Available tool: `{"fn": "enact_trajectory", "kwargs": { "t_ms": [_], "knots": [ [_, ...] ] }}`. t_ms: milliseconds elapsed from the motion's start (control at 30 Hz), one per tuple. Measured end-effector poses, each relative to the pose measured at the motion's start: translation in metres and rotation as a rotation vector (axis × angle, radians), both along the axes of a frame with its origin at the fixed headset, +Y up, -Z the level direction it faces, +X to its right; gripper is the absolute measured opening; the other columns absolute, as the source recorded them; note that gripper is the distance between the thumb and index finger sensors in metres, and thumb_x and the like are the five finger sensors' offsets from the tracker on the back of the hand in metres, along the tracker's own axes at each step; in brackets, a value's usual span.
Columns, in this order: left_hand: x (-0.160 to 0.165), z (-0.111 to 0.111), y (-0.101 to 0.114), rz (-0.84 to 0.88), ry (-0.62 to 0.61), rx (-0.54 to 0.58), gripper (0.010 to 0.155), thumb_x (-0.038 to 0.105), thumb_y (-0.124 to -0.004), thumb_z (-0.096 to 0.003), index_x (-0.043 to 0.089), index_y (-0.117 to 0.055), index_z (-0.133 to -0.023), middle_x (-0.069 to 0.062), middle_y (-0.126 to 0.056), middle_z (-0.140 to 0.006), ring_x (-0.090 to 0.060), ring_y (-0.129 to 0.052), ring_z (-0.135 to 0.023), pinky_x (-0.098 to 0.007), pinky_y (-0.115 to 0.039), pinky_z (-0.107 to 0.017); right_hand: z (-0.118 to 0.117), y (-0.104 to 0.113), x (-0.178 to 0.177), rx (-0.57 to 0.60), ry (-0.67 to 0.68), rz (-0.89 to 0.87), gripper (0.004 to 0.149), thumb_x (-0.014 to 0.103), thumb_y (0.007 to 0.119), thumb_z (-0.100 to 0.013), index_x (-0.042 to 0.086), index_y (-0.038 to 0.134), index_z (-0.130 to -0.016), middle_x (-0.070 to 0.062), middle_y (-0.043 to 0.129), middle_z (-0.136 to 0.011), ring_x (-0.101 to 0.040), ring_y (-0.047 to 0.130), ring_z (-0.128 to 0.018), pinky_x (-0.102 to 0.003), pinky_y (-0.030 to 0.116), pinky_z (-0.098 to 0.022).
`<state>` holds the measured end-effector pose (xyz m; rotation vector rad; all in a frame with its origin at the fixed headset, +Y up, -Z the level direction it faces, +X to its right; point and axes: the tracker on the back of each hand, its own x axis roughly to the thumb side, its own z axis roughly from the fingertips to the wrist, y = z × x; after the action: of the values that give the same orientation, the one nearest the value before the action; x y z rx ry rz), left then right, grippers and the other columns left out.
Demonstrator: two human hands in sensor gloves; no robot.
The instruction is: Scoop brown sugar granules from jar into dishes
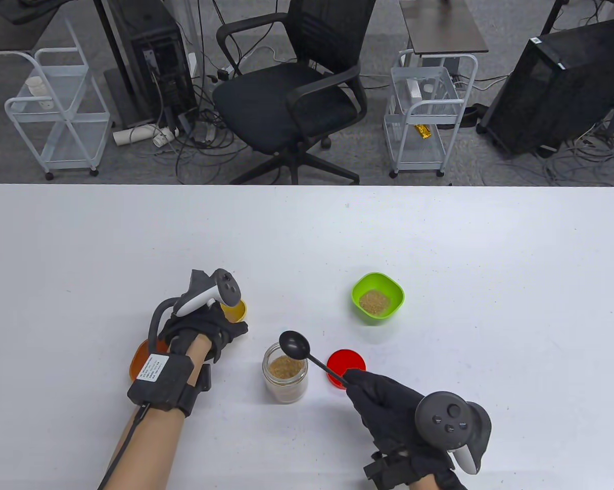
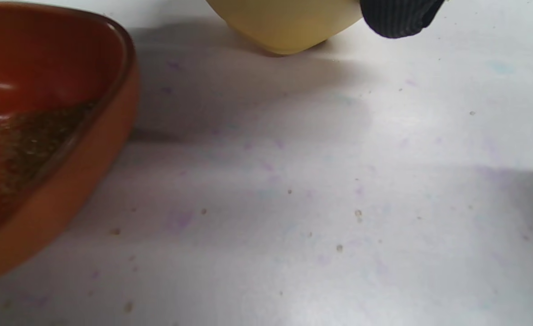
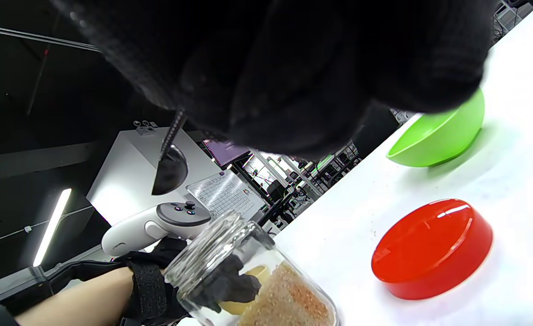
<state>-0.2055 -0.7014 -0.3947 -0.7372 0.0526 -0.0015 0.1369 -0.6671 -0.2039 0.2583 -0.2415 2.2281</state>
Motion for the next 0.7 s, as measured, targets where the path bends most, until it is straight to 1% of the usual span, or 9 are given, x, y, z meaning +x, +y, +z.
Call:
{"fn": "enact_trajectory", "kwargs": {
  "t_ms": [200,300,400,500,600,700],
  "knots": [
    [0.000,0.004,0.005,0.004,-0.015,0.000,0.115,0.065,-0.065,-0.0607,-0.001,0.015,-0.108,-0.030,0.010,-0.118,-0.057,-0.007,-0.115,-0.070,-0.034,-0.082,0.000,-0.001,-0.001,-0.002,0.003,0.001,0.041,0.042,0.081,-0.051,0.022,0.092,-0.085,0.010,0.102,-0.049,-0.013,0.106,-0.028,-0.038,0.094,-0.035],
    [0.000,0.008,0.016,0.011,-0.035,0.029,0.114,0.065,-0.064,-0.0605,-0.001,0.015,-0.109,-0.030,0.010,-0.118,-0.057,-0.005,-0.114,-0.070,-0.032,-0.081,0.000,-0.001,-0.001,-0.004,0.001,0.002,0.041,0.043,0.081,-0.051,0.022,0.092,-0.085,0.010,0.102,-0.049,-0.013,0.106,-0.029,-0.038,0.094,-0.035],
    [-0.002,0.017,0.031,0.018,-0.060,0.073,0.111,0.065,-0.063,-0.0609,0.000,0.013,-0.110,-0.030,0.010,-0.118,-0.057,-0.005,-0.114,-0.070,-0.032,-0.081,0.000,-0.001,0.000,-0.005,-0.003,-0.003,0.041,0.042,0.081,-0.051,0.022,0.092,-0.085,0.010,0.102,-0.049,-0.013,0.106,-0.029,-0.038,0.094,-0.035],
    [-0.007,0.030,0.046,0.074,-0.095,0.187,0.108,0.063,-0.063,-0.0616,0.000,0.008,-0.113,-0.030,0.006,-0.119,-0.056,-0.009,-0.115,-0.070,-0.034,-0.081,0.000,-0.001,0.000,-0.007,0.000,-0.003,0.041,0.043,0.081,-0.051,0.022,0.092,-0.085,0.009,0.102,-0.049,-0.013,0.106,-0.029,-0.038,0.094,-0.035],
    [-0.009,0.043,0.057,0.129,-0.131,0.257,0.104,0.062,-0.063,-0.0618,0.001,0.002,-0.115,-0.029,0.002,-0.121,-0.056,-0.013,-0.116,-0.069,-0.036,-0.081,-0.001,-0.001,-0.001,-0.010,0.006,0.000,0.041,0.042,0.081,-0.051,0.022,0.092,-0.085,0.010,0.102,-0.049,-0.013,0.106,-0.029,-0.038,0.094,-0.035],
    [-0.010,0.060,0.069,0.152,-0.178,0.377,0.100,0.061,-0.064,-0.0616,0.002,-0.006,-0.118,-0.028,-0.007,-0.124,-0.054,-0.021,-0.118,-0.068,-0.040,-0.081,-0.002,-0.001,0.000,-0.016,0.007,-0.003,0.041,0.043,0.081,-0.051,0.022,0.092,-0.085,0.010,0.102,-0.049,-0.013,0.106,-0.029,-0.038,0.094,-0.035]
  ]
}}
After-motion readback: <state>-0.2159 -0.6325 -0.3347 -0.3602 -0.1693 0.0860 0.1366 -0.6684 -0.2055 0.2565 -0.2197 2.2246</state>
